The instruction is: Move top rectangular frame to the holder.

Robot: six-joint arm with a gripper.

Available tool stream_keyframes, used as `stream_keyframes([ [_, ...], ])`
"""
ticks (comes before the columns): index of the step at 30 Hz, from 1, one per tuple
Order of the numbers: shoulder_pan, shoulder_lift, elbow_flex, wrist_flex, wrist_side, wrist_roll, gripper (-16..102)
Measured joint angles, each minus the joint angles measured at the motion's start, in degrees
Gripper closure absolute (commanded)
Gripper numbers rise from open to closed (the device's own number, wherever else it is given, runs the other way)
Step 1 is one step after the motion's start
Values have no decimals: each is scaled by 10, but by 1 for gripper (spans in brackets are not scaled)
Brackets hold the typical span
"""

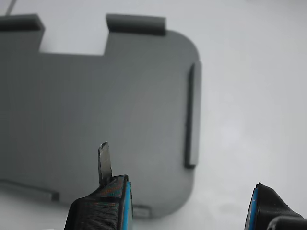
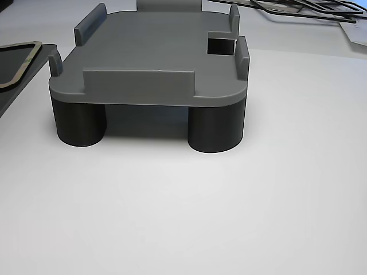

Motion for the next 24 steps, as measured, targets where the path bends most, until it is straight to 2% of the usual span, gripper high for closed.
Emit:
stream_keyframes([
  [6,98,-109,-100,111,-7,108,-14],
  [14,156,-186,-163,219,-108,208,-14],
  [24,207,-231,-92,158,-142,285,-14],
])
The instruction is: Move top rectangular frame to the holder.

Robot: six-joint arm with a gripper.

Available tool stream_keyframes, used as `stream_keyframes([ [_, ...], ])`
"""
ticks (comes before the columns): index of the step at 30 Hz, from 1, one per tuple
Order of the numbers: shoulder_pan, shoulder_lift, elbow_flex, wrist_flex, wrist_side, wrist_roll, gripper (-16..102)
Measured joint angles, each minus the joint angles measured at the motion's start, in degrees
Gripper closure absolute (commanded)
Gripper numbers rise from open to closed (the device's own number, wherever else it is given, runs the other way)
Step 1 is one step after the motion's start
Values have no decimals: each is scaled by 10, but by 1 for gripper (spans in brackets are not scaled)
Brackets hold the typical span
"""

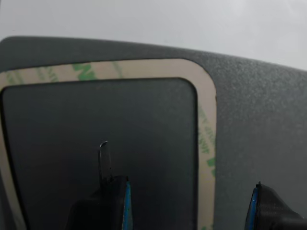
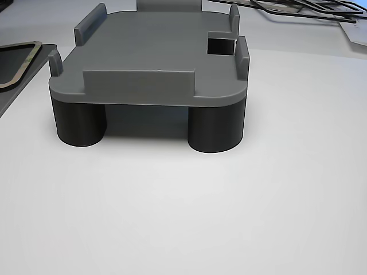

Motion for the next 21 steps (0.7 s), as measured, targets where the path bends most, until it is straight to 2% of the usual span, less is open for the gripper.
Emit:
stream_keyframes([
  [7,0,-44,30,-29,-17,-3,-8],
  [21,0,-55,87,-66,-12,-33,4],
])
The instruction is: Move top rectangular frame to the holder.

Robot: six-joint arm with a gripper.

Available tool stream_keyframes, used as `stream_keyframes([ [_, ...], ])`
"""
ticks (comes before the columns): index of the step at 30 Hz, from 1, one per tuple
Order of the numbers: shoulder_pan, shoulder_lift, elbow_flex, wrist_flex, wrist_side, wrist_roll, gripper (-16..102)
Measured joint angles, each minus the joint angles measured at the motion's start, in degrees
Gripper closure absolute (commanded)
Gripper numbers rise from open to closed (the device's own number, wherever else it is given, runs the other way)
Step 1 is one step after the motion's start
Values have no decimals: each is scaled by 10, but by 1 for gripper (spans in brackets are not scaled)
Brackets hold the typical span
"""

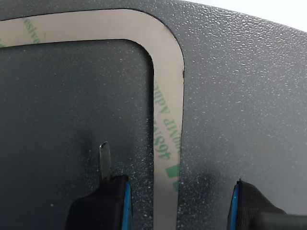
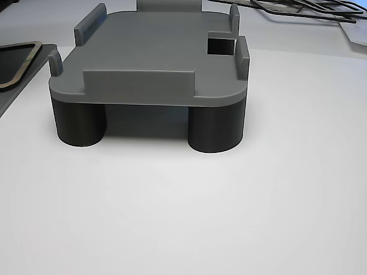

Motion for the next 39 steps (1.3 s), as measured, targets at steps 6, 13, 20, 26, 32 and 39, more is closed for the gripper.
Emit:
stream_keyframes([
  [6,3,-33,-18,7,8,-6,5],
  [13,4,-54,-32,4,9,-8,9],
  [20,6,-57,-28,-7,11,-4,20],
  [26,6,-62,-22,-11,11,-3,27],
  [32,6,-67,-24,3,13,-2,69],
  [39,6,-73,-40,20,13,6,96],
])
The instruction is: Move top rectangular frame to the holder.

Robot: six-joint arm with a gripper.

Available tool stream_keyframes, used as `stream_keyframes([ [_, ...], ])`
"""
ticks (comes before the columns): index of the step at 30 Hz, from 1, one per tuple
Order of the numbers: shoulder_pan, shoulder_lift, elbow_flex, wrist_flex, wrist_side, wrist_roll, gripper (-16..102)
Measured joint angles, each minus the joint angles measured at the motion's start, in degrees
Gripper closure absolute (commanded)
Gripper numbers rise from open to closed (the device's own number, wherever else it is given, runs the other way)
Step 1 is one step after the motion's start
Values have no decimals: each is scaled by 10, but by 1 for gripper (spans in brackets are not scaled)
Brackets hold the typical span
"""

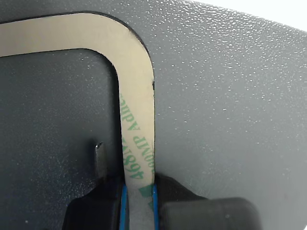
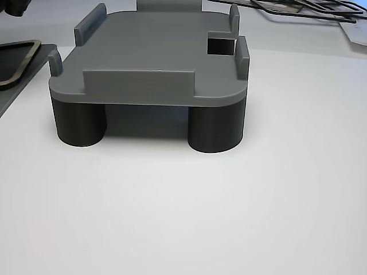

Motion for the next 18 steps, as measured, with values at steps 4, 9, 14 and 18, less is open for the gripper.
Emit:
stream_keyframes([
  [4,0,0,-14,6,-1,10,97],
  [9,-4,0,-65,40,14,58,97],
  [14,-19,-30,-179,124,15,164,97],
  [18,-33,-54,-291,174,11,283,97],
])
